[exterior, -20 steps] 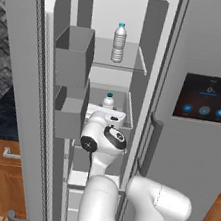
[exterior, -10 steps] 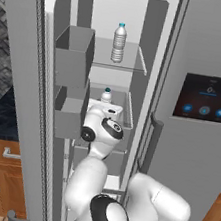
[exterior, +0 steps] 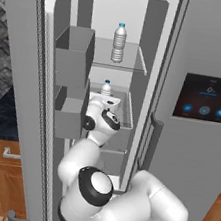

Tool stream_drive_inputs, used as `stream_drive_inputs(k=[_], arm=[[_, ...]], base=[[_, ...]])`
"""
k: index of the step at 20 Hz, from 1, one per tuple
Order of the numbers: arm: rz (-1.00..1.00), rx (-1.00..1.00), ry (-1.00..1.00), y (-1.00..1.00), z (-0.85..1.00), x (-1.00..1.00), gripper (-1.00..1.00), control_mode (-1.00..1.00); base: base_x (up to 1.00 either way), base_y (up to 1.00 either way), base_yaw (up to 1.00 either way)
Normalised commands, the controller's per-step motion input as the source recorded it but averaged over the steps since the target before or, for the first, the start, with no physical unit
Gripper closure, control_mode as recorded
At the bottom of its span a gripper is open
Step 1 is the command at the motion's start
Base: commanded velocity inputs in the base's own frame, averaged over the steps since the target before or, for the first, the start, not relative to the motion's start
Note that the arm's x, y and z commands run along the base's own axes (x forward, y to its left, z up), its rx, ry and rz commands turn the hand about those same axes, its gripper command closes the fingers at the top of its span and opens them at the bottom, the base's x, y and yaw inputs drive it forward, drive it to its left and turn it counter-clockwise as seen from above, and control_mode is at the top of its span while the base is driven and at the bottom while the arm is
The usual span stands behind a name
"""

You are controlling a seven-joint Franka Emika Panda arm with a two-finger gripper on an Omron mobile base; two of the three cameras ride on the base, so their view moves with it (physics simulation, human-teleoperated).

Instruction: Take the bottled waters from the counter and place them in the freezer to freeze. Close the freezer door after placing the bottles.

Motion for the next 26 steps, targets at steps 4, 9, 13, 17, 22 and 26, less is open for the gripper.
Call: stream_drive_inputs(k=[4,9,13,17,22,26], arm=[[0.00,-0.02,-0.02,0.00,-0.51,0.13,1.00,-1.00],[0.01,-0.11,-0.04,0.01,-0.73,-0.04,1.00,-1.00],[0.00,-0.08,0.00,0.00,-0.63,-0.08,1.00,-1.00],[0.00,0.00,0.00,0.00,-0.22,0.00,1.00,-1.00],[0.00,0.00,0.00,0.00,-0.09,0.00,1.00,-1.00],[0.00,0.00,0.00,0.00,-0.09,-0.08,-1.00,-1.00]], base=[[0.00,0.00,0.00],[0.00,0.00,0.00],[0.00,0.00,0.00],[0.00,0.00,0.00],[0.00,0.00,0.00],[0.00,0.00,0.00]])
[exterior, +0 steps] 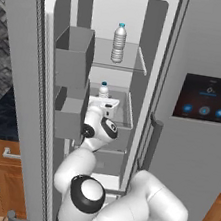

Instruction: Take the bottled waters from the counter and place them in the freezer to freeze. Close the freezer door after placing the bottles.

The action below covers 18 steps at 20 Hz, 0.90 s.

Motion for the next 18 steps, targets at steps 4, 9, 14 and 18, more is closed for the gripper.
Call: stream_drive_inputs(k=[4,9,14,18], arm=[[0.00,0.00,0.00,0.00,-0.02,0.00,-1.00,-1.00],[0.00,0.00,-0.02,0.00,0.00,-0.12,-1.00,-1.00],[0.00,0.01,0.00,0.00,0.03,-0.51,-1.00,-1.00],[0.00,0.05,0.00,0.00,0.23,-0.77,-1.00,-1.00]], base=[[0.00,0.00,0.00],[0.00,0.00,0.00],[0.00,0.00,0.00],[0.00,0.00,0.00]])
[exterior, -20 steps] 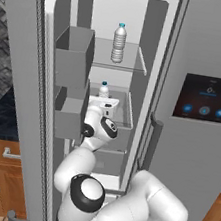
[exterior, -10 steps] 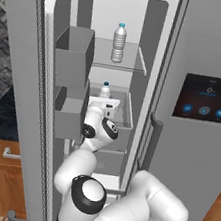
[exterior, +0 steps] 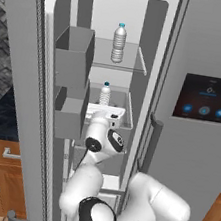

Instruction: Take the bottled waters from the counter and place them in the freezer to freeze. Close the freezer door after placing the bottles.

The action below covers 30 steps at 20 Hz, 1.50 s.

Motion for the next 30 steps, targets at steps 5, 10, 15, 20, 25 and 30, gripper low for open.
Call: stream_drive_inputs(k=[5,10,15,20,25,30], arm=[[0.00,0.06,0.00,0.01,0.43,-0.80,-1.00,-1.00],[0.00,0.06,0.03,0.00,0.51,-0.95,-1.00,-1.00],[0.00,0.03,0.04,0.01,0.50,-0.99,-1.00,-1.00],[0.00,0.00,0.11,0.14,0.54,-0.94,-1.00,-1.00],[-0.01,0.00,0.25,0.00,0.43,-0.92,-1.00,-1.00],[-0.08,0.01,0.35,0.00,0.65,-0.94,-1.00,-1.00]], base=[[0.00,0.00,0.00],[0.00,0.00,0.00],[0.00,0.00,0.00],[0.00,0.00,0.00],[0.00,0.00,0.00],[0.00,0.00,0.00]])
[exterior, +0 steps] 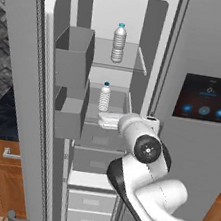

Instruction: Take the bottled waters from the counter and place them in the freezer to freeze. Close the freezer door after placing the bottles.

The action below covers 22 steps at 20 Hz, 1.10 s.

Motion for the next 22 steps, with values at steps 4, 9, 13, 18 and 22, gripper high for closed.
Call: stream_drive_inputs(k=[4,9,13,18,22], arm=[[-0.05,0.00,0.43,-0.01,0.51,-0.77,-1.00,-1.00],[0.00,0.17,0.13,-0.38,0.00,-0.99,-1.00,-1.00],[0.00,-0.03,0.31,-0.09,0.02,-0.45,-1.00,-1.00],[0.00,-0.04,0.24,-0.45,0.03,-0.07,-1.00,-1.00],[0.00,-0.04,0.18,-0.38,0.03,-0.04,-1.00,-1.00]], base=[[0.00,0.00,0.00],[0.00,0.00,0.00],[0.00,0.00,0.00],[0.00,0.00,0.00],[0.00,0.00,0.00]])
